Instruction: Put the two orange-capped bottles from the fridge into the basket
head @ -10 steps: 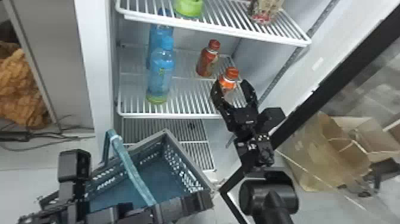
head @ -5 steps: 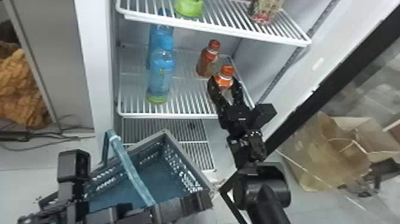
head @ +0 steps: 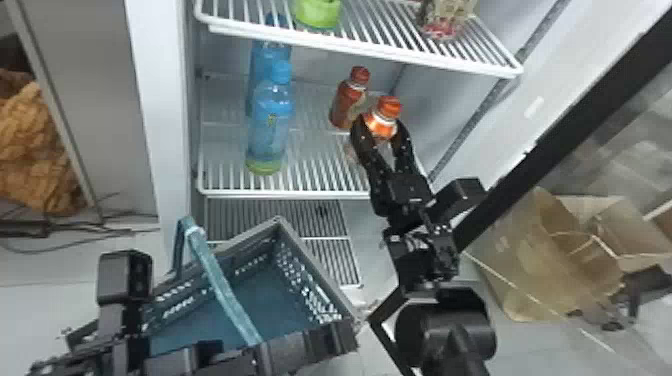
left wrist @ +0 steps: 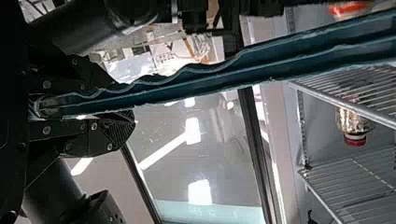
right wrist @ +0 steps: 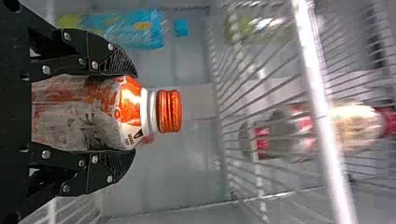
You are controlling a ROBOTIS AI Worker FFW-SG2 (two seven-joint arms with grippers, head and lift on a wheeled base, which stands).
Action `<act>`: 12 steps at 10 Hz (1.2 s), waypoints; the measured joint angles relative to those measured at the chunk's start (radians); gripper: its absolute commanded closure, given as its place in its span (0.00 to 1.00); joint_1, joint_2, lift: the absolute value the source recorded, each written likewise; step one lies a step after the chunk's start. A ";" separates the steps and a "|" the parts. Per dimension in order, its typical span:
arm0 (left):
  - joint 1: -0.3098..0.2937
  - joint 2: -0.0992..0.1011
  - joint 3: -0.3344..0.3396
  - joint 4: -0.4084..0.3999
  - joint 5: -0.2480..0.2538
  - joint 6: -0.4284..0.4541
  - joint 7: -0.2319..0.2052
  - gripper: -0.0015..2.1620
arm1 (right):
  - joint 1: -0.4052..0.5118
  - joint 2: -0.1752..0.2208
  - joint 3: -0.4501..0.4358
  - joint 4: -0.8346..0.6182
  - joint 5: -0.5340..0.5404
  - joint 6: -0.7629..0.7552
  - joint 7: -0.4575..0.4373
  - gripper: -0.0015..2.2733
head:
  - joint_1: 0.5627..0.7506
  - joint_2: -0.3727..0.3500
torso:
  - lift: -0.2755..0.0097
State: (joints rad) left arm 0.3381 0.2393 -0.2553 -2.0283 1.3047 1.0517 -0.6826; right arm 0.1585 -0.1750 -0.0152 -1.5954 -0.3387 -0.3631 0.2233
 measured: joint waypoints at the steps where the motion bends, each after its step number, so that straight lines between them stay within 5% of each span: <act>1: -0.002 0.000 0.000 0.000 0.000 0.001 0.000 0.53 | 0.042 -0.003 0.006 -0.107 -0.035 0.063 0.015 0.30 | 0.70 0.03 | 0.14; 7: -0.009 0.002 -0.006 0.000 -0.003 0.004 0.000 0.53 | 0.405 -0.010 -0.046 -0.702 -0.113 0.540 0.068 0.30 | 0.70 0.03 | 0.14; 12: -0.009 0.001 -0.004 0.000 -0.007 0.004 0.000 0.53 | 0.588 -0.016 -0.055 -0.983 -0.183 0.925 0.091 0.30 | 0.70 0.03 | 0.14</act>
State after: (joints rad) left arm 0.3288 0.2399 -0.2597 -2.0283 1.2982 1.0553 -0.6826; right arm 0.7464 -0.1909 -0.0700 -2.5781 -0.5219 0.5621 0.3147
